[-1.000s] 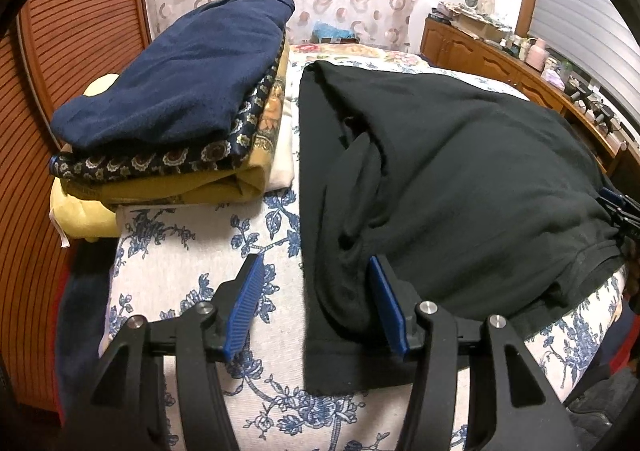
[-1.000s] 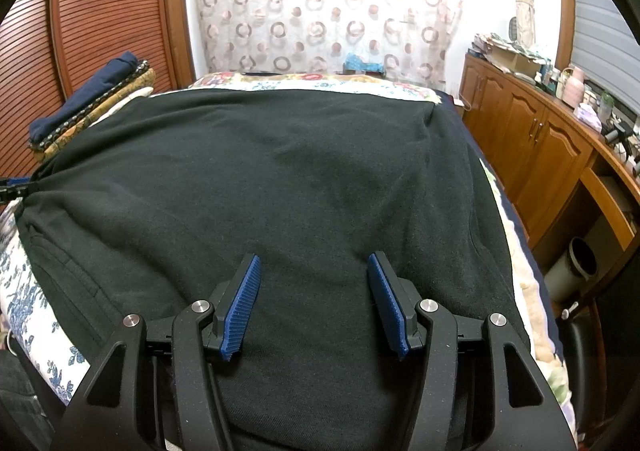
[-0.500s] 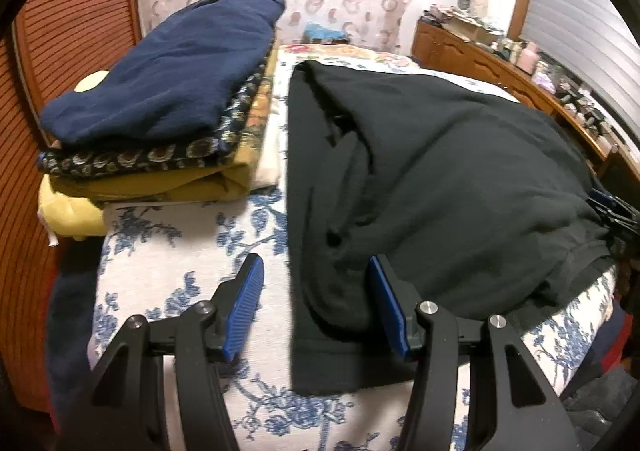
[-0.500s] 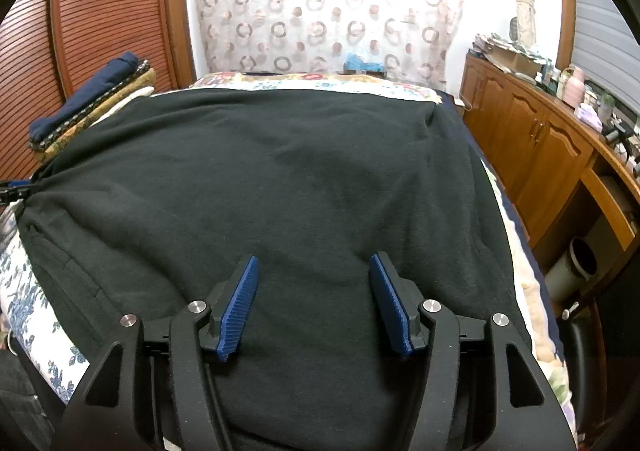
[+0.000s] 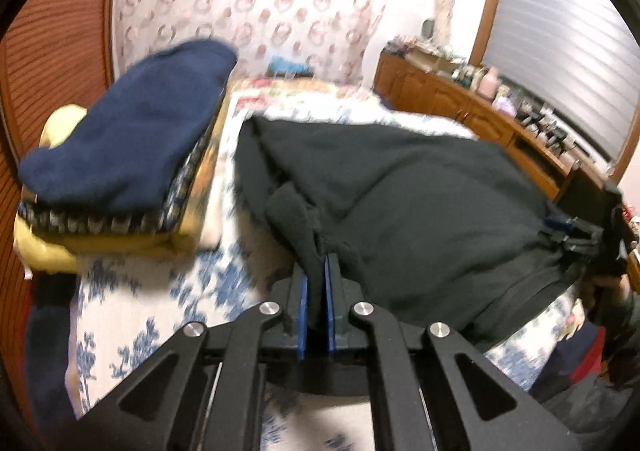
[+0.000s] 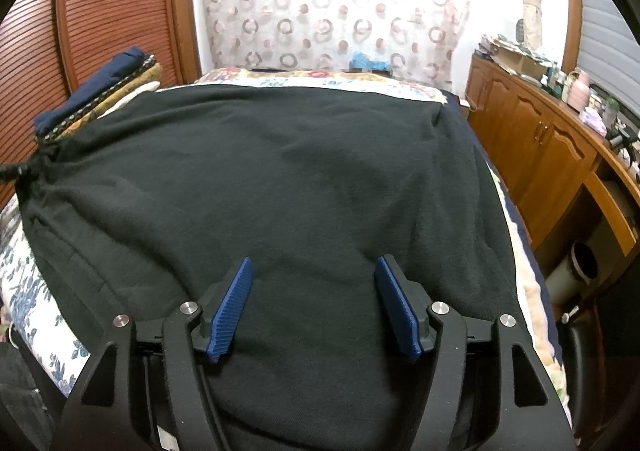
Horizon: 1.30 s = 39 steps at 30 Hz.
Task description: Fold small clothes
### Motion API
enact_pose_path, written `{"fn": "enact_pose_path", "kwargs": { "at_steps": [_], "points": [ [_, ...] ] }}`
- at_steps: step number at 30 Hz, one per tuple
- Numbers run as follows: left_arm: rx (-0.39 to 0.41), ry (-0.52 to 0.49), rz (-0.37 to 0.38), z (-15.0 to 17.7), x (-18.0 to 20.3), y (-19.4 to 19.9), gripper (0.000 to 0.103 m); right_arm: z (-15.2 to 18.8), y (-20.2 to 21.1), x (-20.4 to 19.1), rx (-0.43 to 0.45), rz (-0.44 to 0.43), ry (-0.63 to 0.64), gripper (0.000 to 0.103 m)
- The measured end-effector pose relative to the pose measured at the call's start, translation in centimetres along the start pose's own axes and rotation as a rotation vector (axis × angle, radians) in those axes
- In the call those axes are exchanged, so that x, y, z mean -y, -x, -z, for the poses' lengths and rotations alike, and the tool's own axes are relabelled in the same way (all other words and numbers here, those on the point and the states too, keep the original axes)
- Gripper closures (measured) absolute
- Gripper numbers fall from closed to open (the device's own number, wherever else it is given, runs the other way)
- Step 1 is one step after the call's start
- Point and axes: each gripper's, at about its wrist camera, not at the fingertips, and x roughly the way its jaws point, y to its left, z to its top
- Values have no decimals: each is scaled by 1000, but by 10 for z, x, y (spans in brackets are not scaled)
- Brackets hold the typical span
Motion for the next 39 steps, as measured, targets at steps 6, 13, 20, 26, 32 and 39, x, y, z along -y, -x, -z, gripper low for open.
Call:
{"fn": "enact_pose_path", "kwargs": {
  "at_steps": [6, 13, 20, 26, 32, 39],
  "points": [
    [52, -49, 62, -31, 28, 3, 99, -3, 16, -4, 26, -24, -8, 36],
    [94, -134, 137, -64, 71, -1, 99, -8, 38, -4, 70, -18, -11, 36],
    [90, -194, 195, -80, 108, -15, 99, -4, 43, 5, 76, -33, -35, 36],
    [87, -243, 247, -99, 144, -21, 100, -9, 50, 4, 91, -19, -3, 36],
    [92, -314, 333, -121, 193, -21, 100, -9, 64, 19, 116, 15, -21, 36],
    [112, -380, 415, -144, 245, -14, 100, -5, 86, 45, 146, 70, -66, 36]
  ]
}}
